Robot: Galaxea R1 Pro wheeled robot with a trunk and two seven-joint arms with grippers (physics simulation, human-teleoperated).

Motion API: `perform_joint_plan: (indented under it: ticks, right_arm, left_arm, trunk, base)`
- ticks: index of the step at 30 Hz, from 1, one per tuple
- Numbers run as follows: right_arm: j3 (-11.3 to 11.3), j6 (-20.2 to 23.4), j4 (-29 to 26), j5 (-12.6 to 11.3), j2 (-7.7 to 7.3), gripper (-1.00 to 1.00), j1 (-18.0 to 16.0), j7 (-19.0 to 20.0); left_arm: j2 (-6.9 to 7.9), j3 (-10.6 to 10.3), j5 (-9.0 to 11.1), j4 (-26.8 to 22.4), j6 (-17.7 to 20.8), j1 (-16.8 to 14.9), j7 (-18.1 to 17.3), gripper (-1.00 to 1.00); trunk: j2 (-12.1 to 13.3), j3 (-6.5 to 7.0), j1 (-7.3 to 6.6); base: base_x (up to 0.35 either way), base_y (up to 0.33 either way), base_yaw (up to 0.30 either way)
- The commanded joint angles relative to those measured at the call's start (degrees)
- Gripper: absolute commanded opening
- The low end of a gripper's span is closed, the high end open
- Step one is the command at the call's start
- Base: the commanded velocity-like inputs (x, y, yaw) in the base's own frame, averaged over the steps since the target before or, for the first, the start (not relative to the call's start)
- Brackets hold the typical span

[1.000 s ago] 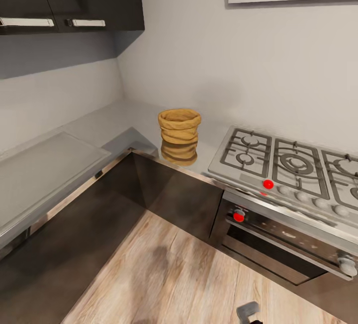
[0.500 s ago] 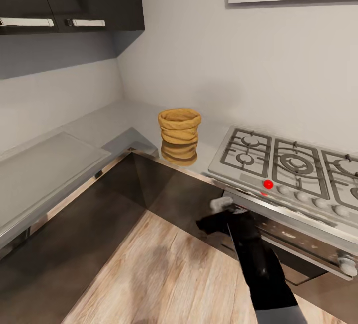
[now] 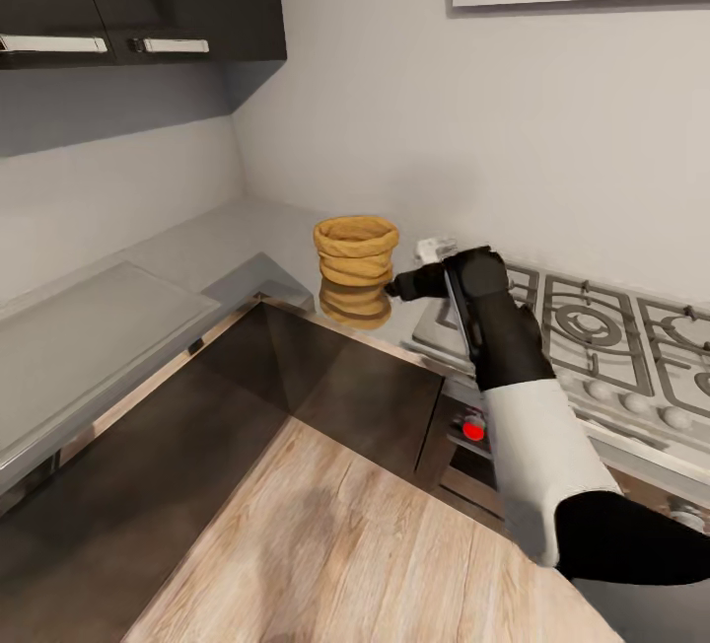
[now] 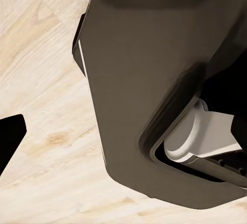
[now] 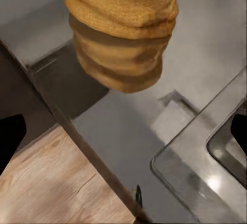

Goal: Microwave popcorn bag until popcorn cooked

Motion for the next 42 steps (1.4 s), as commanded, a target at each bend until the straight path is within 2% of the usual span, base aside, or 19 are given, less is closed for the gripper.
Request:
perform_joint_plan:
  ticks: [1,4,5,6,8,11,21,24,28,37,42]
  right_arm:
    - [-1.9,0.2,3.8,0.6,0.01,1.0,-3.0,-0.7]
    - [-6.3,0.2,12.5,0.7,0.01,1.0,-8.9,-5.4]
    - [-6.8,0.2,14.2,0.7,-0.66,1.0,-10.1,-7.4]
    - [-7.1,0.2,15.4,0.7,-2.08,1.0,-11.3,-9.3]
    - [-7.3,0.2,16.9,0.7,-4.12,1.0,-13.2,-11.0]
    - [-7.4,0.2,17.7,0.7,-4.99,1.0,-14.5,-11.9]
    - [-7.4,0.2,17.4,0.6,-4.9,1.0,-14.8,-11.9]
    - [-8.4,0.2,17.5,0.4,-4.0,1.0,-13.8,-12.4]
    - [-8.7,0.2,17.0,0.4,-4.01,1.0,-12.5,-12.3]
    - [-9.1,0.2,16.6,0.2,-4.17,1.0,-9.6,-12.0]
    - [-10.4,0.2,15.9,0.1,-4.27,1.0,-9.5,-12.0]
  left_arm:
    - [0.0,0.1,0.1,0.0,-0.1,0.0,0.1,1.0]
    - [-0.01,0.1,0.1,0.0,-0.1,0.0,0.0,1.0]
    - [-0.01,0.1,0.1,0.0,-0.1,0.0,0.0,1.0]
    - [-0.01,0.1,0.1,0.0,-0.1,0.0,0.0,1.0]
    - [-0.01,0.0,0.1,0.0,-0.1,0.0,0.0,1.0]
    - [-0.02,-0.1,0.1,0.0,-0.1,0.0,0.0,1.0]
    - [-0.1,-0.3,-0.2,-0.1,-0.1,0.0,0.0,1.0]
    - [-0.02,0.1,-0.1,-0.3,-0.1,0.0,0.1,1.0]
    - [-0.02,0.1,-0.1,-0.3,-0.1,0.0,0.1,1.0]
    - [-0.01,0.0,-0.2,-0.2,-0.1,0.0,0.0,1.0]
    - [-0.02,0.0,-0.2,-0.2,-0.1,0.0,0.1,1.0]
  trunk:
    - [0.0,-0.06,0.01]
    - [0.0,-0.06,0.01]
    - [0.0,-0.06,0.01]
    - [0.0,-0.06,0.01]
    - [0.0,-0.06,0.01]
    - [0.0,-0.06,0.01]
    - [0.0,-0.06,0.01]
    - [0.0,-0.06,0.01]
    - [0.0,-0.06,0.01]
    - [0.0,-0.06,0.01]
    - [0.0,-0.06,0.01]
  base:
    - [0.0,0.0,0.0]
    - [0.0,0.0,0.0]
    - [0.0,0.0,0.0]
    - [0.0,0.0,0.0]
    - [0.0,0.0,0.0]
    - [0.0,0.0,0.0]
    - [0.0,0.0,0.0]
    - [0.0,0.0,0.0]
    - [0.035,0.0,0.0]
    - [0.272,-0.11,0.0]
    - [0.294,-0.14,0.0]
